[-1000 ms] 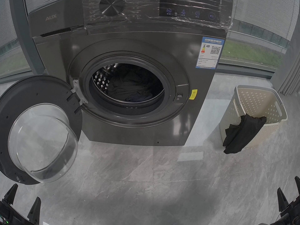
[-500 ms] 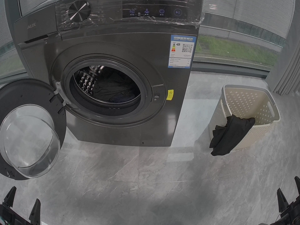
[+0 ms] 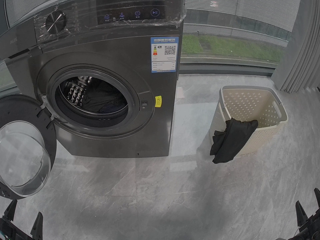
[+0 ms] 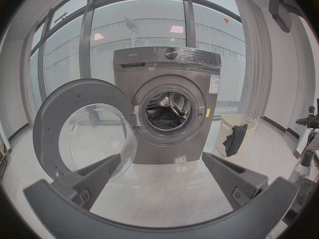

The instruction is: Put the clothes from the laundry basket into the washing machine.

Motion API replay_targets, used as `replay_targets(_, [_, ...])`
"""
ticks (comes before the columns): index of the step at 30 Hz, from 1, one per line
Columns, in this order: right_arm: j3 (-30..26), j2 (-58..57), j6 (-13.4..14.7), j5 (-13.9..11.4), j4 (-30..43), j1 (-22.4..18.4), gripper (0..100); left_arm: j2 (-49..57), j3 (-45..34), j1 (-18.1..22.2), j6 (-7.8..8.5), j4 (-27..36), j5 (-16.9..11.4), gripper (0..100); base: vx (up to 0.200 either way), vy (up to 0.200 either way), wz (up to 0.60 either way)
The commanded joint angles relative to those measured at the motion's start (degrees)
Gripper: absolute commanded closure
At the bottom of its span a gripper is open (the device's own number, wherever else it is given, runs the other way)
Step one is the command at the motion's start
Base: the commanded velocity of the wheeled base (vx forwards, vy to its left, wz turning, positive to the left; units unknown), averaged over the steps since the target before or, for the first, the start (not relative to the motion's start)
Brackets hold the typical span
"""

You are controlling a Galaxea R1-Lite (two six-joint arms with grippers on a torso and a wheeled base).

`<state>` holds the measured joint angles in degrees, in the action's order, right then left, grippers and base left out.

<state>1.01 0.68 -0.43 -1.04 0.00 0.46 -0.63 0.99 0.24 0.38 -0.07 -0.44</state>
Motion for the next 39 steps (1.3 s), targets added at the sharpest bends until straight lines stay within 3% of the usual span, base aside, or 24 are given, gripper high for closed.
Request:
replay_targets(1, [-1.01,-0.68,-0.01,-0.02,0.00,-0.02,0,0.46,-0.99,0.02,-0.03,-0.01,0.00,0,0.000,-0.200,0.00])
replay_targets(26, [-0.75,-0.68,0.43,0.51,-0.35,-0.11,0,0.46,-0.99,0.02,-0.29,-0.01,0.00,0,0.000,-0.200,0.00])
replay_targets(28, [2.15,-0.68,0.78,0.25,-2.55,-0.02,0,0.46,-0.99,0.02,-0.29,-0.01,0.00,0,0.000,0.000,0.00])
replay_targets(29, [7.43,-0.42,1.66,0.33,-2.99,0.24,0,0.46,-0.99,0.02,-0.20,-0.01,0.09,0,0.000,0.000,0.00])
replay_targets(32, [12.79,4.77,1.92,-0.37,0.35,0.68,0,0.46,-0.99,0.02,0.06,-0.01,0.09,0,0.000,0.000,0.00])
replay_targets(33, [12.79,4.77,1.92,-0.37,0.35,0.68,0,0.46,-0.99,0.02,0.06,-0.01,0.09,0,0.000,0.000,0.00])
replay_targets(36, [14.02,14.43,2.27,-3.45,2.64,2.70,0,0.46,-0.99,0.02,-0.29,-0.01,0.00,0,0.000,-0.067,0.00])
replay_targets(39, [14.37,22.34,2.18,-4.15,1.58,4.02,0,0.46,-0.99,0.02,-0.29,-0.01,0.00,0,0.000,-0.200,0.00])
